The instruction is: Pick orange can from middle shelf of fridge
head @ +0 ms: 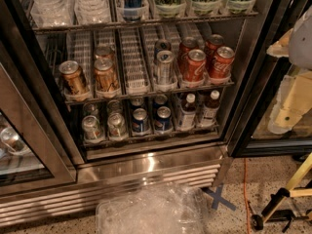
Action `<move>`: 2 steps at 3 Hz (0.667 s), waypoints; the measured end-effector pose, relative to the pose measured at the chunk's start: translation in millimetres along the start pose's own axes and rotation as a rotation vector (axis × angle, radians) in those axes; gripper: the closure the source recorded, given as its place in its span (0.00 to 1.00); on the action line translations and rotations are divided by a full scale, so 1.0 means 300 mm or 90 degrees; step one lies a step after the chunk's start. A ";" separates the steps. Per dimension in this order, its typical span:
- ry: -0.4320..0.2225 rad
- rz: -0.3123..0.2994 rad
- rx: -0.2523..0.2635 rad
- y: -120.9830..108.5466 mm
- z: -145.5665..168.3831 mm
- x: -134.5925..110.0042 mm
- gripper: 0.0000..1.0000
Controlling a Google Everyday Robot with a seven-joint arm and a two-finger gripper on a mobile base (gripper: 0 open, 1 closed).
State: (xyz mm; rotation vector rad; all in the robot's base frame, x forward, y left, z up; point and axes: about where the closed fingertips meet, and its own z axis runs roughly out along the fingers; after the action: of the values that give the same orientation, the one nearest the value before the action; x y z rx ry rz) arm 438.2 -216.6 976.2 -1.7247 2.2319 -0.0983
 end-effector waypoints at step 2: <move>-0.020 -0.001 0.001 -0.005 0.021 -0.025 0.00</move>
Offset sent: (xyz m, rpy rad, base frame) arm 0.0106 0.0158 -0.0134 0.0679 -0.0055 0.0212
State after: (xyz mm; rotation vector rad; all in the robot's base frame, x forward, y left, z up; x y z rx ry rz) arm 443.1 -209.1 972.3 -1.7151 2.2068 -0.0725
